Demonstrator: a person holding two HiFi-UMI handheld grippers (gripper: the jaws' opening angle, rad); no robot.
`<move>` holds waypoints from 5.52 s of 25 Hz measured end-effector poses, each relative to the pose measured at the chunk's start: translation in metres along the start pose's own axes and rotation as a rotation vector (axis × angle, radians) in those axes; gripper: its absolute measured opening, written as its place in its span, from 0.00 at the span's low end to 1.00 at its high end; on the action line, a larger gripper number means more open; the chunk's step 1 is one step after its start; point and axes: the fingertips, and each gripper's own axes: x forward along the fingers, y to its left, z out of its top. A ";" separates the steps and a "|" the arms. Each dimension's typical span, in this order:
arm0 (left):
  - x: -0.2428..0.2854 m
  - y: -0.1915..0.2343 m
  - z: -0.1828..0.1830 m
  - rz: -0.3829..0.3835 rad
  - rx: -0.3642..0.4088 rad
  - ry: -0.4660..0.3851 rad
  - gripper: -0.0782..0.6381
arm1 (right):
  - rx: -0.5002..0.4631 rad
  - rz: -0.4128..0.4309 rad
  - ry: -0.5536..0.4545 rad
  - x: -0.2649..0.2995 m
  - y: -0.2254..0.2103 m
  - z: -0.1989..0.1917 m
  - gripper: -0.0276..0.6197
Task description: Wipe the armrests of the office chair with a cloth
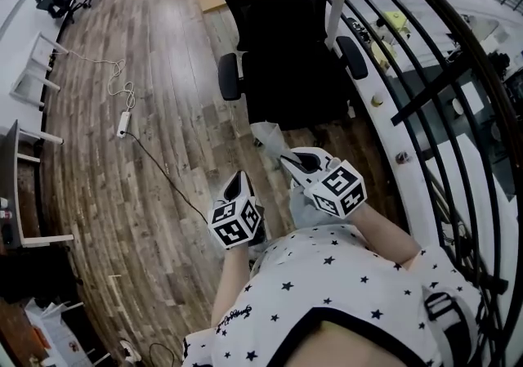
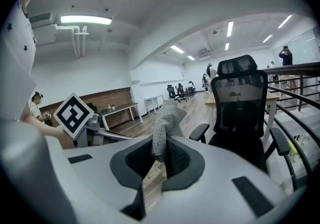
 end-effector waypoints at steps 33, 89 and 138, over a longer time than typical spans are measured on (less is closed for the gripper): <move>0.123 0.008 0.083 0.159 -0.101 -0.030 0.12 | -0.014 0.110 0.034 0.092 -0.158 0.052 0.09; 0.322 0.154 0.151 0.046 -0.087 0.192 0.12 | -0.052 -0.182 0.322 0.409 -0.356 0.020 0.09; 0.327 0.168 0.132 0.029 -0.152 0.231 0.12 | -0.190 -0.116 0.595 0.483 -0.348 -0.052 0.09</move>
